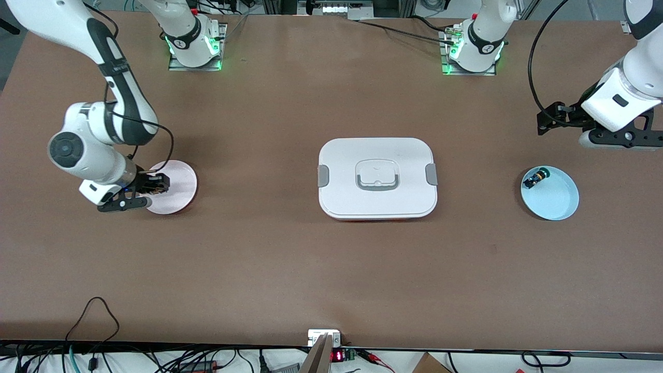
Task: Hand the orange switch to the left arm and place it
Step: 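Lift the switch over the box with the right gripper while the left gripper approaches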
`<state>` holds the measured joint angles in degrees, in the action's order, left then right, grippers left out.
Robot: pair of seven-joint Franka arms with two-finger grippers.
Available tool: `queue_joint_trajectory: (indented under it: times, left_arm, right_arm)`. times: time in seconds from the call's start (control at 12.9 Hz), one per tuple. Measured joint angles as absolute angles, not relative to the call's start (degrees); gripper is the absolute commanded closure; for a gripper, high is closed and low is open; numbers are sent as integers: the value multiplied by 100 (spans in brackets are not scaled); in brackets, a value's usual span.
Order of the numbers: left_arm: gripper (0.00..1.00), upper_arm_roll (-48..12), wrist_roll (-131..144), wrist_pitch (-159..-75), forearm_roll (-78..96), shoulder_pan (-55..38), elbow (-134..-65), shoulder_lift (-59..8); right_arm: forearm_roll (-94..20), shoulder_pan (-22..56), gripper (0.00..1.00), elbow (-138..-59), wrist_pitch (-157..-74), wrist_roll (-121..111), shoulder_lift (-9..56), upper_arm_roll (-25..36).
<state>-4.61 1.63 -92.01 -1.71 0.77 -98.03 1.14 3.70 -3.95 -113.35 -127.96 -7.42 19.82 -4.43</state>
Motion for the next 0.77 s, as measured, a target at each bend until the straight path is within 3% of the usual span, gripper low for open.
queue_joint_trajectory:
  times: [0.31,0.62,0.77]
  left_arm:
    - [0,-454,163,-9177,-171,78,-9802,113]
    - [0,-456,163,-9177,-136,77,-9801,102]
    - [0,-474,163,-9163,161,66,-9783,20]
  right_arm:
    - [-560,-164,85,-10112,-11580,-1552,1839,-477]
    - [-1748,215,86,-9562,-11543,-2320,1729,-503]
    - [-2612,380,92,-9405,-11542,-2790,1661,-507]
